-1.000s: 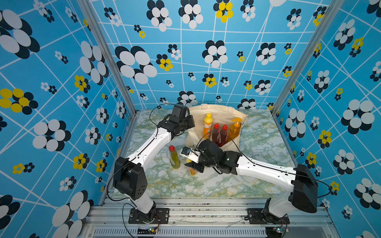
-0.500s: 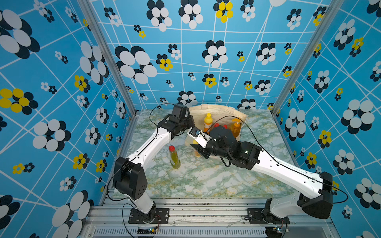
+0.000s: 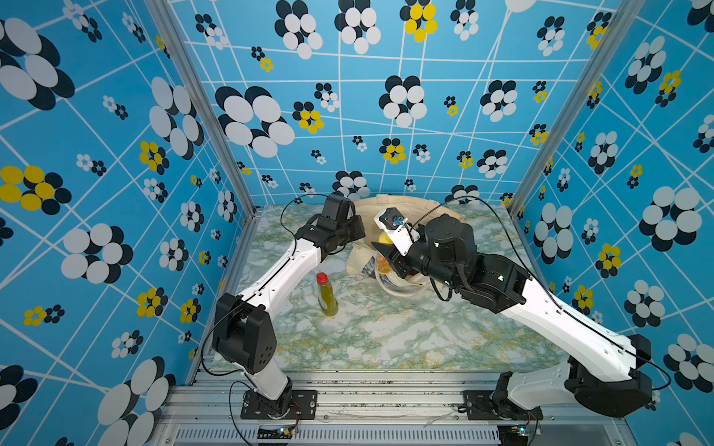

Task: Pack dish soap into the shopping bag
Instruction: Place the bottle of dish soap in the shopping bag.

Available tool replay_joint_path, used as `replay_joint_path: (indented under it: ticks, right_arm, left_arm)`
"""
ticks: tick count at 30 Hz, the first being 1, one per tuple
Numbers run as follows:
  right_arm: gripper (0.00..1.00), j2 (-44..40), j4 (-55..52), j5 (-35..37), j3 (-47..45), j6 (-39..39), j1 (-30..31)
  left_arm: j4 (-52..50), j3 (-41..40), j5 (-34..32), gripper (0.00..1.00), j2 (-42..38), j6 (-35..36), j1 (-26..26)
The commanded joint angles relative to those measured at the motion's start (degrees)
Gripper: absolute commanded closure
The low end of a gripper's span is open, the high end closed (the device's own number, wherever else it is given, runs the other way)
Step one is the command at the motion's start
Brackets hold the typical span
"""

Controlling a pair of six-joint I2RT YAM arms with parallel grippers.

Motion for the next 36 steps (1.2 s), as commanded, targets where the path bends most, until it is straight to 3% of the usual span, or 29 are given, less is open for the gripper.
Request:
replay_joint_path:
  ticks: [1, 14, 36]
  right_arm:
    - [0.81, -3.1, 6.8, 2.2, 3.5, -0.1, -0.9]
    - [0.82, -2.3, 9.1, 3.1, 3.0, 0.8, -6.7]
    - [0.83, 11.3, 28.9, -7.3, -7.7, 1.0, -15.1]
  left_arm:
    - [-0.3, 1.3, 0.6, 1.00, 0.8, 0.5, 0.2]
    - [0.0, 1.2, 0.9, 1.00, 0.6, 0.5, 0.1]
    - [-0.9, 1.7, 1.3, 1.00, 0.0, 0.6, -0.2]
